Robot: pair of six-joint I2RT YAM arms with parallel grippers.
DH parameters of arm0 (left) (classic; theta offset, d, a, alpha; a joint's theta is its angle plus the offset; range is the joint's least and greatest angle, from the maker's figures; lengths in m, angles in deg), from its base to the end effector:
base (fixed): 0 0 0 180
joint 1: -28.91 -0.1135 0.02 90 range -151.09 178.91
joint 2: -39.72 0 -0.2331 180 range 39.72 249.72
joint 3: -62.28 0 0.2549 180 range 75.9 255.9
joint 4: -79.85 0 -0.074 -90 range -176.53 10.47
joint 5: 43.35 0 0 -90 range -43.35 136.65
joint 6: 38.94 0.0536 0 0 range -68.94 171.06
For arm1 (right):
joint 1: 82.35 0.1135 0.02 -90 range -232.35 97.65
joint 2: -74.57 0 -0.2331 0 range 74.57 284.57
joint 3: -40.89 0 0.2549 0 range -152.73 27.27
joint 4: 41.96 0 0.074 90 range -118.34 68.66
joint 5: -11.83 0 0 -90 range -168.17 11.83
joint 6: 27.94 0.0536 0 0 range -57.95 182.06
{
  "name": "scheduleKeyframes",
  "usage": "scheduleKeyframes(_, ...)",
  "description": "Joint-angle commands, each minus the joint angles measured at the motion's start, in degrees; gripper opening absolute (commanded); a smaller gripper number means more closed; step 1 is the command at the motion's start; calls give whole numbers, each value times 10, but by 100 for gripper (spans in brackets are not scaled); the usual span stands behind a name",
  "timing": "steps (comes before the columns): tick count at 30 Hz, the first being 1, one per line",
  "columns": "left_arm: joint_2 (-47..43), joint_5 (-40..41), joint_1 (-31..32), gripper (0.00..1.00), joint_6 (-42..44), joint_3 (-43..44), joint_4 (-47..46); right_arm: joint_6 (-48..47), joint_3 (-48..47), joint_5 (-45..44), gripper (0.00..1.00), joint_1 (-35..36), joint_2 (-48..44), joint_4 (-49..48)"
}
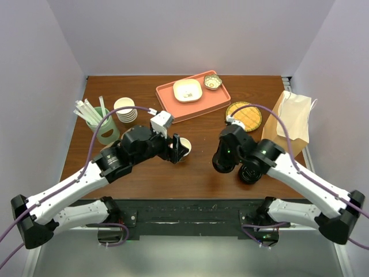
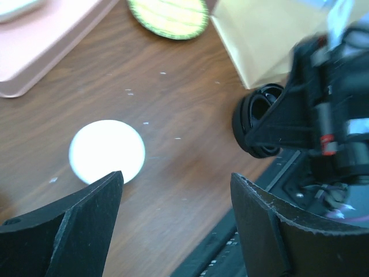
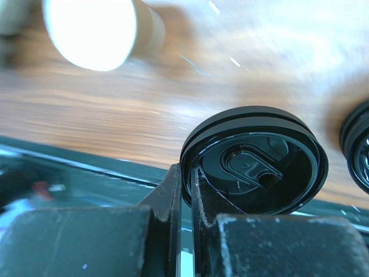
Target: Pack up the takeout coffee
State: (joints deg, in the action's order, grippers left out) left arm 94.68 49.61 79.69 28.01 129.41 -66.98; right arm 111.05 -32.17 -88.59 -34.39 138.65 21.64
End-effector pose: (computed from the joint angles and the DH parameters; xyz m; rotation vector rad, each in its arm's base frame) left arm 0.1630 -0.1953 0.3124 0.4499 1.9726 -0.7933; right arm 0.1701 0.1742 0.2596 0.0976 2.5621 0.4571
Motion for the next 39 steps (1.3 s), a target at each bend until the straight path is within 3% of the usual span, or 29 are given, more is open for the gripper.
scheduleKeyframes(1, 32, -94, 2, 80, -50, 12, -95, 3, -52, -15, 0, 2, -48, -1)
scheduleKeyframes(9, 98, -193, 2, 80, -82, 7, -180, 43, -87, -33, 0, 2, -79, -5)
scheduleKeyframes(13, 96, -240, 2, 80, -107, -27, -275, 71, -84, -36, 0, 2, -85, -4)
scheduleKeyframes(39, 161, -260, 22, 73, -156, -54, -384, 141, -50, -37, 0, 2, -162, -26)
